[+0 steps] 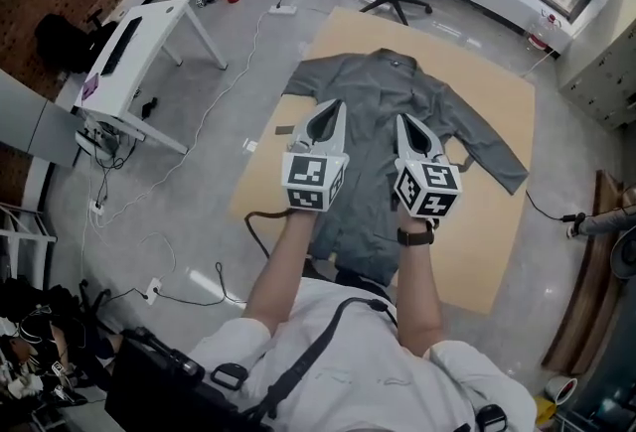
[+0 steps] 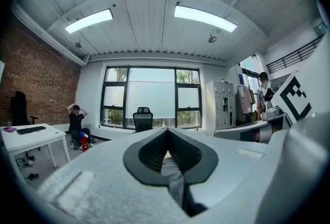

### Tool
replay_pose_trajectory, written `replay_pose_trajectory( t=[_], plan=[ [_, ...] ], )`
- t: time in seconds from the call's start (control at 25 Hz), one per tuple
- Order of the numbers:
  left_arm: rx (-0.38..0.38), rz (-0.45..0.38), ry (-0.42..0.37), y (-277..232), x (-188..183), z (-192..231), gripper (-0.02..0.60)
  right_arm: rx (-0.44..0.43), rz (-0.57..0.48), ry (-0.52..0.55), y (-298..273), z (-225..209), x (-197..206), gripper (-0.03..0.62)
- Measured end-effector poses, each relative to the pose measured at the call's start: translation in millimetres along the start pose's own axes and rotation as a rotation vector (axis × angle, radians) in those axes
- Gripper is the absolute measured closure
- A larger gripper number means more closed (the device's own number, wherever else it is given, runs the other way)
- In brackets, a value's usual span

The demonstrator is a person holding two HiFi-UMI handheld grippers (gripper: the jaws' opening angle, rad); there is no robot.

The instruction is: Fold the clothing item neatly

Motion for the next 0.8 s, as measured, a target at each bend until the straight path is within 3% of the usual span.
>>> replay_pose_trajectory(
  t=[0.28, 0.8],
  plan=[
    [0.075, 0.034, 0.015, -21, 19, 4, 0.581, 0.039, 0.046, -0.024, -14, 1, 19, 0.589],
    [0.113, 0.051, 0.039, -15, 27, 30, 0.581, 0.082, 0.080, -0.016, -30, 19, 33, 0.589]
  ],
)
Point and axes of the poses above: the fingertips, and each gripper's own axes: y backward along the fingers, z to its left, x out of its underside, the point moved 9 cm from there along y, backward along the fingers, and after that the axes turned 10 degrees about x, right-handed, at the moved point
